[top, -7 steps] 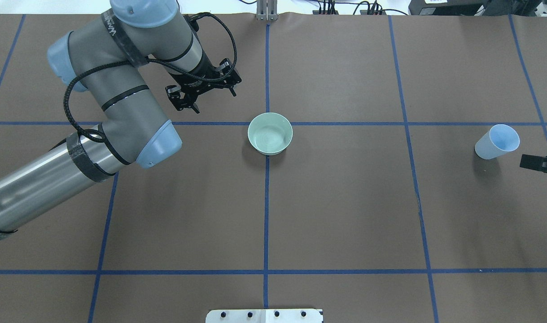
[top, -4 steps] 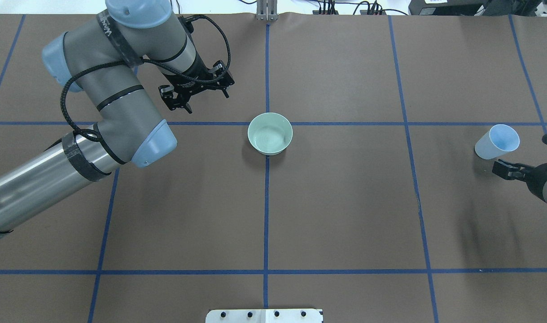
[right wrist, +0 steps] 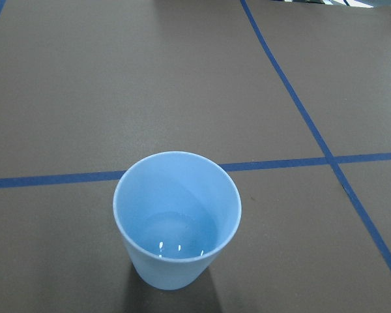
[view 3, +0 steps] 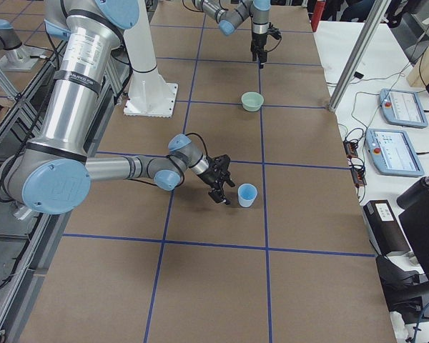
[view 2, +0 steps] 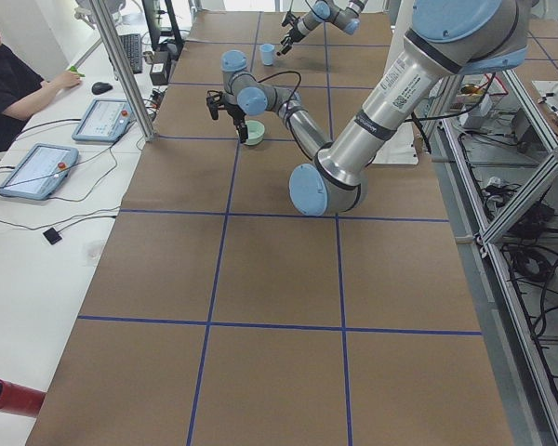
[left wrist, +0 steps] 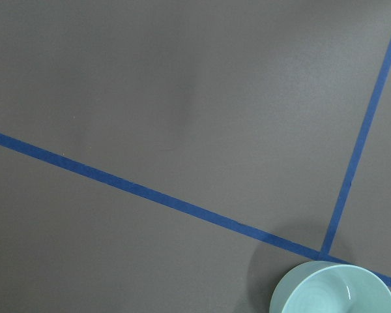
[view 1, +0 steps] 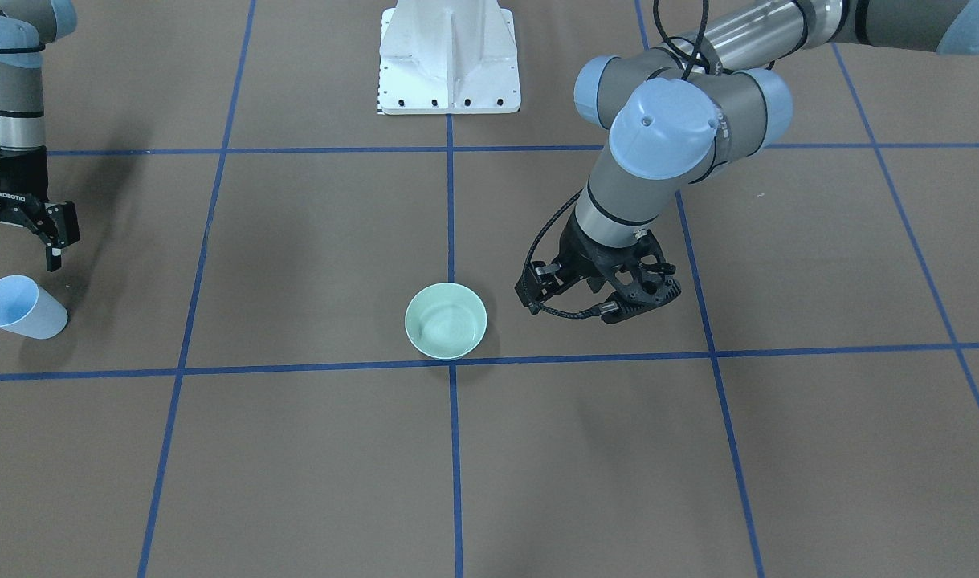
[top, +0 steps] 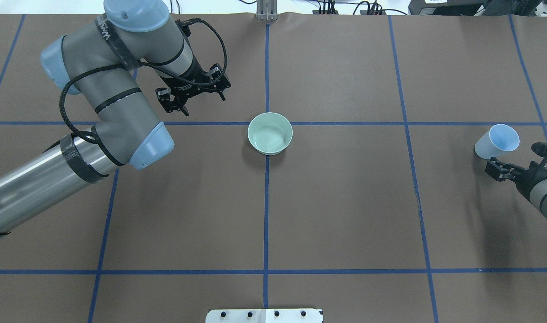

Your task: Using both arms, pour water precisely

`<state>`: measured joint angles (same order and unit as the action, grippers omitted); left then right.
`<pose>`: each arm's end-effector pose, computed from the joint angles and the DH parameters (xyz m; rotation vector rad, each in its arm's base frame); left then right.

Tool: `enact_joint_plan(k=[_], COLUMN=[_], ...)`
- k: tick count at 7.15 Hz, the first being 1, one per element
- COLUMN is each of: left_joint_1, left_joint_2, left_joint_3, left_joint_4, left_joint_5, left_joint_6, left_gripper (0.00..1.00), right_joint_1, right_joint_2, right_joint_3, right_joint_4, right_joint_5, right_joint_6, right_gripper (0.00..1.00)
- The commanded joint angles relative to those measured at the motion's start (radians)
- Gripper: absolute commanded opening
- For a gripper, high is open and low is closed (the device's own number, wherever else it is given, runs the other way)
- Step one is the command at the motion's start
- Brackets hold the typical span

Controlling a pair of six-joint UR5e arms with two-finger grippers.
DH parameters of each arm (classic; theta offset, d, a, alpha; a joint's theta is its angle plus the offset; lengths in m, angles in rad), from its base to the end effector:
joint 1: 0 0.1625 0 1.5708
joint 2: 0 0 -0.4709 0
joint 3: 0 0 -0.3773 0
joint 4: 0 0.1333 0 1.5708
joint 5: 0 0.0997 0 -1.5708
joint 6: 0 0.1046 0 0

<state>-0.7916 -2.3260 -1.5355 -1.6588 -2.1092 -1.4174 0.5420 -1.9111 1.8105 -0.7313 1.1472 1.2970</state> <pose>0.4635 -0.5827 0.2466 -0.0946 0.9369 -0.3734 -0.2142 -0.3347 0.6476 0.6638 -0.5109 0.4089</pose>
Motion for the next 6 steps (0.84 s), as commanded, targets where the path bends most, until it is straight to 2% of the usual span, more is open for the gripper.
enact_joint_plan(k=[1, 6], left_joint_1=[0.002, 0.006], left_joint_2=[0.001, 0.002], left_joint_3=[0.001, 0.001], left_joint_4=[0.001, 0.001], left_joint_5=[0.000, 0.000], left_joint_6=[0.000, -0.002], left_gripper=[1.00, 1.00], right_joint_1=[-0.008, -0.008], right_joint_2=[0.043, 0.115], right_joint_3=[-0.036, -0.118], right_joint_4=[0.006, 0.010], right_joint_5=[-0.021, -0.040], right_joint_6=[-0.002, -0.065], right_gripper=[1.00, 1.00])
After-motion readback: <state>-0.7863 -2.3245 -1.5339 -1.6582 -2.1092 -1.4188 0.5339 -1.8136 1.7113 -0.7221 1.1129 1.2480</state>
